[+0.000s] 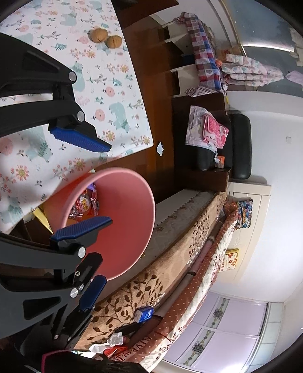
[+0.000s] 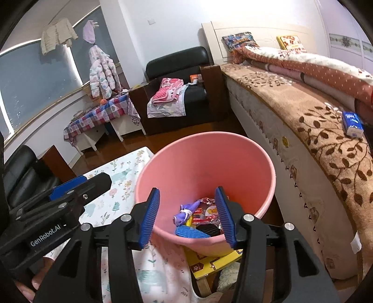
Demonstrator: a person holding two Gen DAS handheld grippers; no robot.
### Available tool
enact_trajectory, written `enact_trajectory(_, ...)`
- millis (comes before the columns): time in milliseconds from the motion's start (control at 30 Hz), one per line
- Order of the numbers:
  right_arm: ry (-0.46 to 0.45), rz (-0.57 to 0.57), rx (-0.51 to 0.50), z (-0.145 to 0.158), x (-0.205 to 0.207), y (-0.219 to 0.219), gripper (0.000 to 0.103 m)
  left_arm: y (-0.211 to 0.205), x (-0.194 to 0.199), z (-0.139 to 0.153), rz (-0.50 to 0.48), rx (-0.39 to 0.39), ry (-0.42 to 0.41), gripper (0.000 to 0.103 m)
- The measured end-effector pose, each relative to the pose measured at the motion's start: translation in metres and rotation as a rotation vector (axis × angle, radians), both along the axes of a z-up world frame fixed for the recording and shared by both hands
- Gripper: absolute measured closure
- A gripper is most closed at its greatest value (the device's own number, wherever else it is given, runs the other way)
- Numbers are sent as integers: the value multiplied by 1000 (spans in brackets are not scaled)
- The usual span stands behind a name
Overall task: Collect trash
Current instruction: 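Pull both open tools back from the bucket over the table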
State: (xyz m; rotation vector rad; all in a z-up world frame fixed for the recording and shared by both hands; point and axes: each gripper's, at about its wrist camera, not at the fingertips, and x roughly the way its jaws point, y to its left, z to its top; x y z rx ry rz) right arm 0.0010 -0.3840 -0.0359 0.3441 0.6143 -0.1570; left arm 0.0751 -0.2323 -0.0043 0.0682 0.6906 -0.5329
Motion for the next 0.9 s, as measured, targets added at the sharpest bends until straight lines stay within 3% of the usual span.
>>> enact_trajectory(167,-21,3,-21,10,-7,13,44,20,-13,9,18,0,-43,47)
enact_trajectory(600,-92,15,-98,35,-28,56,43,71,-33,18,96,-22,-41,47)
enact_trajectory(900,-93,34,-128,38,-35,75,43,90,-46,22,126,-29,-78,47)
